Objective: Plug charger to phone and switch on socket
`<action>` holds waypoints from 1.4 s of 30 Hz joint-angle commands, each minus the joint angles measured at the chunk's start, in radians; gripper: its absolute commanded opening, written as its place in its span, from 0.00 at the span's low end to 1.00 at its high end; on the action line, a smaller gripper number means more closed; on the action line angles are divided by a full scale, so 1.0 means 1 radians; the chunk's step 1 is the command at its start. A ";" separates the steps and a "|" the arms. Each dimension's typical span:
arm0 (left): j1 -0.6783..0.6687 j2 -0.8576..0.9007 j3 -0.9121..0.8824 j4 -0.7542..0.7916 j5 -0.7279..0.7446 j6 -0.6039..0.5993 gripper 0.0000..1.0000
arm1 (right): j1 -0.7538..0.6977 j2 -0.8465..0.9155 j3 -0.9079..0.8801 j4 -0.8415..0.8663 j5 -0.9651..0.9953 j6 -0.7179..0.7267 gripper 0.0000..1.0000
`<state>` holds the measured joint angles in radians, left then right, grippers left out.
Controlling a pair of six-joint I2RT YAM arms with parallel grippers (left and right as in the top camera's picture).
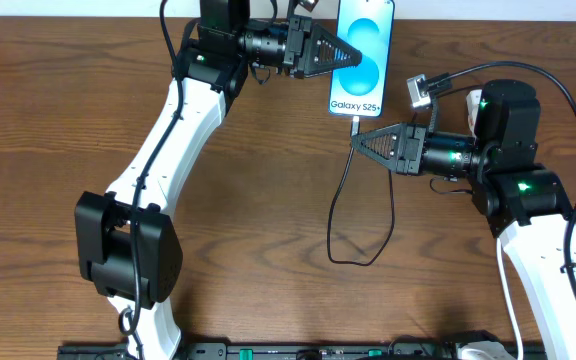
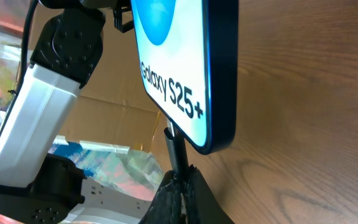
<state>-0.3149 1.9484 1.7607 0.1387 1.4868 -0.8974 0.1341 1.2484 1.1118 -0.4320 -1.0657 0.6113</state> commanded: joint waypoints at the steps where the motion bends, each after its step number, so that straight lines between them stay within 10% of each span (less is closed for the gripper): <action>1: -0.001 -0.031 0.010 0.010 0.040 -0.006 0.07 | -0.002 0.000 0.016 0.010 0.009 0.014 0.01; 42: 0.000 -0.031 0.010 0.028 0.032 -0.012 0.07 | 0.035 0.002 0.016 0.006 0.035 0.019 0.01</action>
<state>-0.3153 1.9484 1.7607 0.1555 1.4914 -0.9161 0.1722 1.2484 1.1118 -0.4290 -1.0035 0.6212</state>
